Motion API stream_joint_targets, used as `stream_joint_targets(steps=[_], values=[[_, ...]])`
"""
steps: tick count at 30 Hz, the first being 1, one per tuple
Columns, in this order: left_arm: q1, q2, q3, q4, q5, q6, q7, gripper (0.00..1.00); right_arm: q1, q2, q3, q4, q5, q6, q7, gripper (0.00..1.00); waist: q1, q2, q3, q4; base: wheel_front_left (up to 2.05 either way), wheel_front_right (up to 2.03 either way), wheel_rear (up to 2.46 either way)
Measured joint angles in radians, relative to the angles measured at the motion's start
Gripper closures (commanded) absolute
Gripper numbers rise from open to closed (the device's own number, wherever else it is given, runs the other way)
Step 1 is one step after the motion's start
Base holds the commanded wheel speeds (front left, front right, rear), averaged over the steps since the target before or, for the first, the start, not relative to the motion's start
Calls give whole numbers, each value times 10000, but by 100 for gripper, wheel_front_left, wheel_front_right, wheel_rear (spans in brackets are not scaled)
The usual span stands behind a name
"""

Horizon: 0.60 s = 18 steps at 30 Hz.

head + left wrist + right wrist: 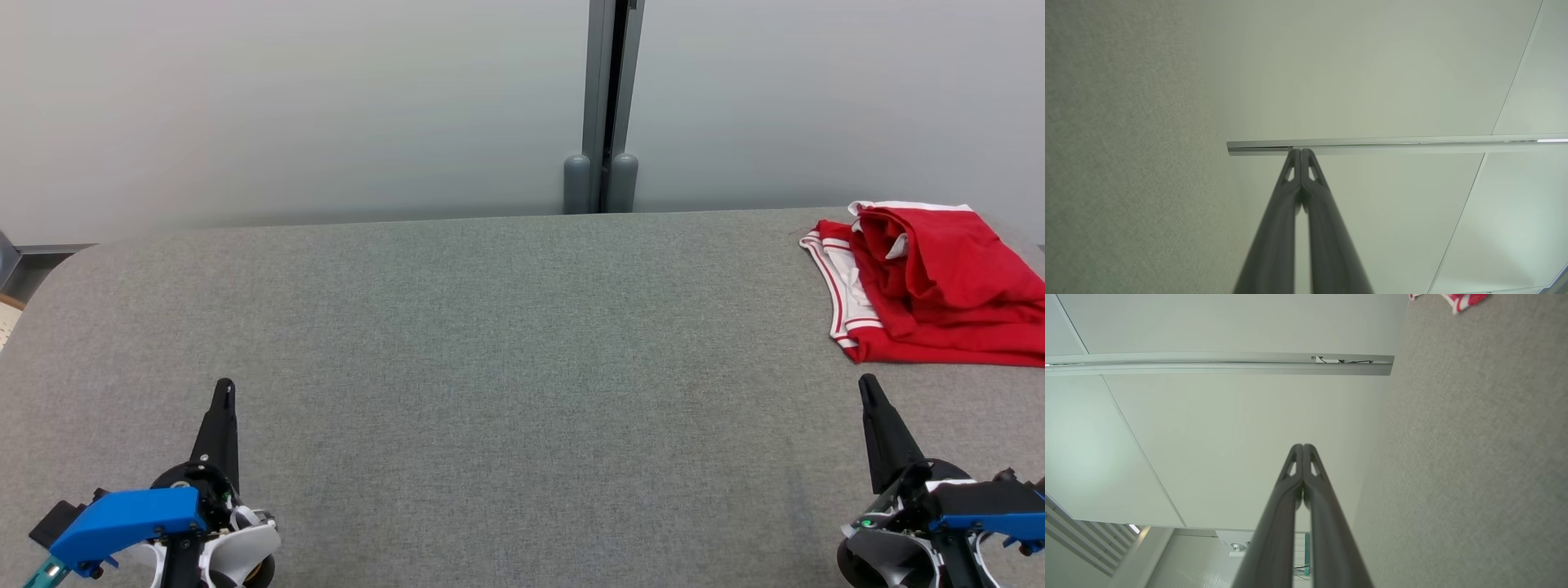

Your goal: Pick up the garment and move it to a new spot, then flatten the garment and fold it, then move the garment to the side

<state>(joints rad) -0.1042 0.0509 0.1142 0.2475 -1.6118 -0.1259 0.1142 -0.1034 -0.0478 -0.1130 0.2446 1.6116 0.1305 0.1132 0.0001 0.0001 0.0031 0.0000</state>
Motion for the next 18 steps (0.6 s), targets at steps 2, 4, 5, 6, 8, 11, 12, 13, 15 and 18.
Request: stream_joint_targets(steps=[2,4,5,6,8,11,12,13,15,18], values=[[0,0,0,0,0,0,0,100,0,0,0,0,0,0,0,100,0,0,0,0,0,0,0],[0,0,0,0,0,0,0,100,0,0,0,0,0,0,0,100,0,0,0,0,0,0,0],[0,0,0,0,0,0,0,100,0,0,0,0,0,0,0,100,0,0,0,0,0,0,0],[0,0,0,0,0,0,0,100,0,0,0,0,0,0,2,100,0,0,0,0,0,0,0],[0,0,0,0,0,0,0,100,0,0,0,0,0,0,0,100,0,0,0,0,0,0,0],[0,0,0,0,0,0,0,100,0,0,0,0,0,0,0,100,0,0,0,0,0,0,0],[0,0,0,-2,0,0,0,100,0,0,0,0,0,0,2,100,0,0,0,0,0,0,0],[0,0,0,-2,0,0,0,100,0,0,0,0,0,0,2,100,0,0,0,0,0,0,0],[0,0,0,-2,0,0,0,100,0,0,0,0,0,0,2,100,0,0,0,0,0,0,0],[0,0,0,-2,0,0,0,100,0,0,0,0,0,0,2,100,0,0,0,0,0,0,0]])
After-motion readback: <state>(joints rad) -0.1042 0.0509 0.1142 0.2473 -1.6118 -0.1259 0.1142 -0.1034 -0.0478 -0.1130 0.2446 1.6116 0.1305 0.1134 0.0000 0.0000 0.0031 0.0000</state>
